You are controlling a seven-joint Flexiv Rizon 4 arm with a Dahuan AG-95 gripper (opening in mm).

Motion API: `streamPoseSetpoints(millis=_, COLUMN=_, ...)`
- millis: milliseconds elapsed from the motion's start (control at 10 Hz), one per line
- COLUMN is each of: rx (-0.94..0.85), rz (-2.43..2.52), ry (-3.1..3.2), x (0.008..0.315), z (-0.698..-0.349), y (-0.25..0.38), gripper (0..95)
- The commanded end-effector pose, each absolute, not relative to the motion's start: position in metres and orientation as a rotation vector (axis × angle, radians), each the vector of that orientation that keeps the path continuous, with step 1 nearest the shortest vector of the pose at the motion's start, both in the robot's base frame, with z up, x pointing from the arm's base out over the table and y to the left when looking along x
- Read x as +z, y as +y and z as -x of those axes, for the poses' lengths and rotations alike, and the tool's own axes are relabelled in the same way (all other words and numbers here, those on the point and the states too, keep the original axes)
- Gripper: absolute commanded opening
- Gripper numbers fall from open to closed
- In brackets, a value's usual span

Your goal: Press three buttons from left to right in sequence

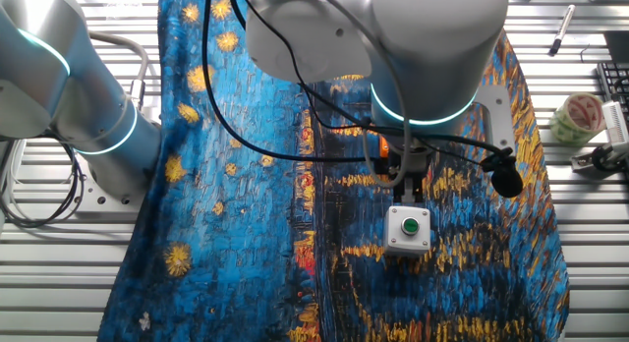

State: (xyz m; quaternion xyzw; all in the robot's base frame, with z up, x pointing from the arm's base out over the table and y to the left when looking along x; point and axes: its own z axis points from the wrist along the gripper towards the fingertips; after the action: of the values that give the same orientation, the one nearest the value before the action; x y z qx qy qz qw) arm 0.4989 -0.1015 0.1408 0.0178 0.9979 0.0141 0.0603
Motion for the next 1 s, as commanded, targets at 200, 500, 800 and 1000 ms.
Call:
streamPoseSetpoints(millis=200, rx=0.049, rz=-0.051, ry=3.021, x=0.141, z=-0.499, y=-0.102, gripper=0.0)
streamPoseSetpoints(millis=500, rx=0.049, rz=-0.043, ry=3.022, x=0.140, z=-0.505, y=-0.105, gripper=0.0)
streamPoseSetpoints(millis=800, rx=0.054, rz=-0.007, ry=3.027, x=0.141, z=-0.512, y=-0.114, gripper=0.0)
streamPoseSetpoints(millis=1000, rx=0.059, rz=-0.002, ry=3.029, x=0.141, z=-0.514, y=-0.118, gripper=0.0)
